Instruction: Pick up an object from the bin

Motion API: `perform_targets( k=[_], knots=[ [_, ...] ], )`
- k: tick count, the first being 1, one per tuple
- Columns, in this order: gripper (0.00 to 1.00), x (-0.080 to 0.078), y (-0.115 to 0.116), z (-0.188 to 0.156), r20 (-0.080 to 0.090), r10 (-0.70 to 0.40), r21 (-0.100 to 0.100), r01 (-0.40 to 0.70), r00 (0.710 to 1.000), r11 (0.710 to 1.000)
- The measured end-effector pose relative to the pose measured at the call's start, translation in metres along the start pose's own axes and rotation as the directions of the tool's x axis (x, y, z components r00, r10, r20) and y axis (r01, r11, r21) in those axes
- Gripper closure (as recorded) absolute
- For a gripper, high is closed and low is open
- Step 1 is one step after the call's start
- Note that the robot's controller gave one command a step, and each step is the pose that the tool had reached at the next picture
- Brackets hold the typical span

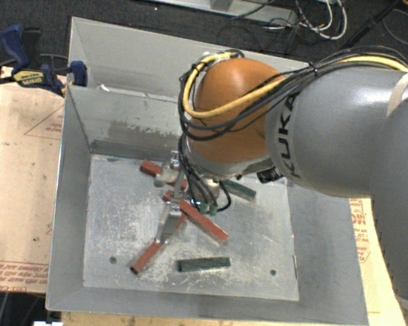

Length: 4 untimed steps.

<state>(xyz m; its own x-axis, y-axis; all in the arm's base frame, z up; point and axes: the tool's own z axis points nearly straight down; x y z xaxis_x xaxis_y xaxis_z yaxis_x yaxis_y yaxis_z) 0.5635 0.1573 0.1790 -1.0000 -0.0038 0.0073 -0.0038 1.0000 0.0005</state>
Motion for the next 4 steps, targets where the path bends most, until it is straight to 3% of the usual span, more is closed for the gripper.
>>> perform_targets(
  k=[1,2,3,4],
  knots=[
    [0.0,-0.002,-0.001,-0.005,0.008,0.003,-0.001,-0.003,1.0,1.0],
    [0.0,0.009,-0.008,0.035,0.015,-0.207,0.001,0.207,0.978,0.978],
    [0.0,0.034,-0.021,0.046,0.002,-0.339,0.002,0.339,0.941,0.941],
    [0.0,0.015,-0.027,0.054,0.01,-0.397,0.003,0.397,0.918,0.918]
  ],
)
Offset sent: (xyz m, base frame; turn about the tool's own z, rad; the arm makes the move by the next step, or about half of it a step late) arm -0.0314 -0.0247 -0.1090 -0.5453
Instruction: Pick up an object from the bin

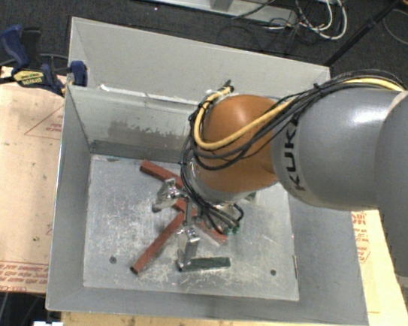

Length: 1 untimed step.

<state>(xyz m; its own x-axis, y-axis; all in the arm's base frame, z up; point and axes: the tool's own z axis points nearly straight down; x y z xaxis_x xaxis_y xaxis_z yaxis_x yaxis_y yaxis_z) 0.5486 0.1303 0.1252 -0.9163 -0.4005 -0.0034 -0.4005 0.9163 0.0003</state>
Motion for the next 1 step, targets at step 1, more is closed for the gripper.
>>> perform_targets(
  k=[1],
  knots=[
    [0.0,-0.0011,0.0127,0.0543,0.009,-0.151,0.001,0.151,0.988,0.989]
  ],
)
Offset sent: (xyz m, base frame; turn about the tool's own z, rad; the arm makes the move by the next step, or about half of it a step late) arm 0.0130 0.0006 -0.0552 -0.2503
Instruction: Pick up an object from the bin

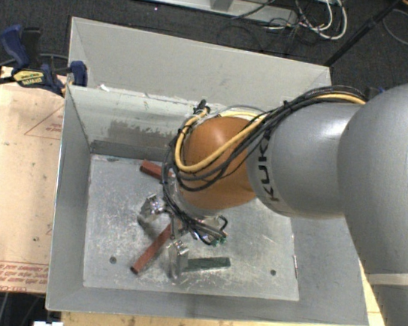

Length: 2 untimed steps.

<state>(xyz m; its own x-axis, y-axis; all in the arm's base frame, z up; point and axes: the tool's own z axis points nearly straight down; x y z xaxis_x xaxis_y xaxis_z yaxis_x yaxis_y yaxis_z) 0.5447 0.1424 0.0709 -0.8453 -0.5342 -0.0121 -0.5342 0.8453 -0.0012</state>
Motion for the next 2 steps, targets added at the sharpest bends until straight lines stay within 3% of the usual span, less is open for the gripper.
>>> perform_targets(
  k=[1,2],
  knots=[
    [1.0,-0.0147,-0.0177,-0.0048,0.009,-0.095,0.0,0.095,0.995,0.995],
    [1.0,-0.0147,-0.0177,-0.0048,0.009,-0.095,0.0,0.095,0.995,0.995]
  ],
)
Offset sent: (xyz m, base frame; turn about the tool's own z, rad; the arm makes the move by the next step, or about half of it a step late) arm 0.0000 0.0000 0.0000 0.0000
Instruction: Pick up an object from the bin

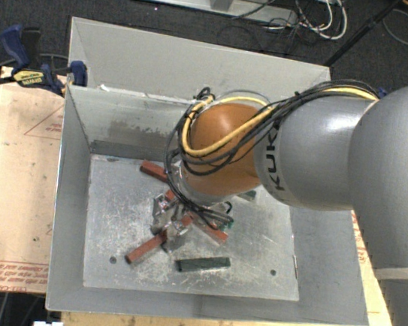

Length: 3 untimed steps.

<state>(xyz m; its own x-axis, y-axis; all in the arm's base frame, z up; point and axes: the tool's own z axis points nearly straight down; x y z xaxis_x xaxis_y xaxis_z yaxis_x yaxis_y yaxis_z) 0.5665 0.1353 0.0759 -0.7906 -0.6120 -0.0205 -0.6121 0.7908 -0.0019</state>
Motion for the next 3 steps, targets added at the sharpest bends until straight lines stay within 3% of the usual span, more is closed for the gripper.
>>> perform_targets(
  k=[1,3],
  knots=[
    [1.0,0.0,0.0,-0.001,-0.002,0.0,0.0,0.0,1.0,1.0],
    [1.0,0.004,0.002,-0.027,-0.024,0.0,-0.006,0.0,1.0,1.0]
  ],
)
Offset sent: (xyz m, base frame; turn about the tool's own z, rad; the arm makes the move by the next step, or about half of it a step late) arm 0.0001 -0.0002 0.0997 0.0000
